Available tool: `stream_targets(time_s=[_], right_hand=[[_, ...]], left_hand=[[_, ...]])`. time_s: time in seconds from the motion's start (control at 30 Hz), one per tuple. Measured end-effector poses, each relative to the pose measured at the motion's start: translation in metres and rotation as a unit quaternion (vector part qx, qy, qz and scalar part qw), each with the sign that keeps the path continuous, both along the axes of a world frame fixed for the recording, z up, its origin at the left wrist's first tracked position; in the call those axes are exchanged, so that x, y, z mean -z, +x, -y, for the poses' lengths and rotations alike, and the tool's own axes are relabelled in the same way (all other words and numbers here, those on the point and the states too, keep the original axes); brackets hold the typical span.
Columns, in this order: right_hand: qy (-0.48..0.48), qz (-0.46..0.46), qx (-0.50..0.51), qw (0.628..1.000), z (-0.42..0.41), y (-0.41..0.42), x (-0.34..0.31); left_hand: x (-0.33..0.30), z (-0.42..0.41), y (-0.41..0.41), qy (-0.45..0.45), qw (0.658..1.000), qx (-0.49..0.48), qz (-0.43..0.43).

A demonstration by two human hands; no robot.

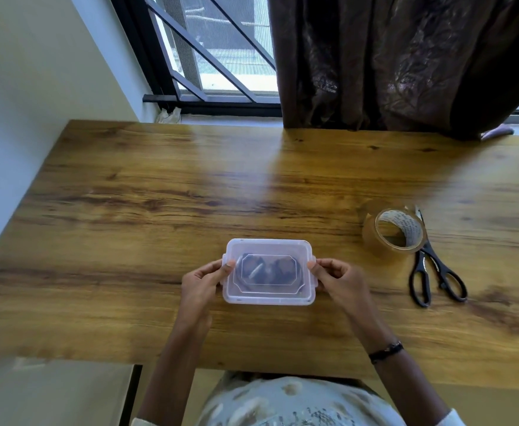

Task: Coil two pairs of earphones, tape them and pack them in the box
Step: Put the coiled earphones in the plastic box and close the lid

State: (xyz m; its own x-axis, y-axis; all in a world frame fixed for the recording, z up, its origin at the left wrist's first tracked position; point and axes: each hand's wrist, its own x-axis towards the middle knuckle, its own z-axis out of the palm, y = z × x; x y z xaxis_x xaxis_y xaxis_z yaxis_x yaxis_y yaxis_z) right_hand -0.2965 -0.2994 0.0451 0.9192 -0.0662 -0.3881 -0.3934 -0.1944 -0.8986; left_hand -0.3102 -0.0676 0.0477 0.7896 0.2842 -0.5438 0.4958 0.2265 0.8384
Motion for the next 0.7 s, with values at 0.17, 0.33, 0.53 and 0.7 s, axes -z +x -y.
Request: stream_targets(time_s=[0.17,0.33,0.53,0.7], right_hand=[[-0.010,0.002,0.000,1.000,-0.001,0.002,0.004],[0.026,-0.011,-0.012,1.000,0.004,0.004,0.007],[-0.078,0.026,-0.026,0.996,0.022,0.002,0.022],[-0.199,0.100,-0.123,0.967,0.027,0.011,0.033]], left_hand=[[0.001,-0.001,0.000,0.002,1.000,-0.003,-0.002],[0.003,0.001,-0.005,0.022,1.000,0.001,0.018],[0.011,0.006,-0.011,0.287,0.955,0.039,0.061],[0.012,0.038,0.000,0.463,0.831,0.213,0.222]])
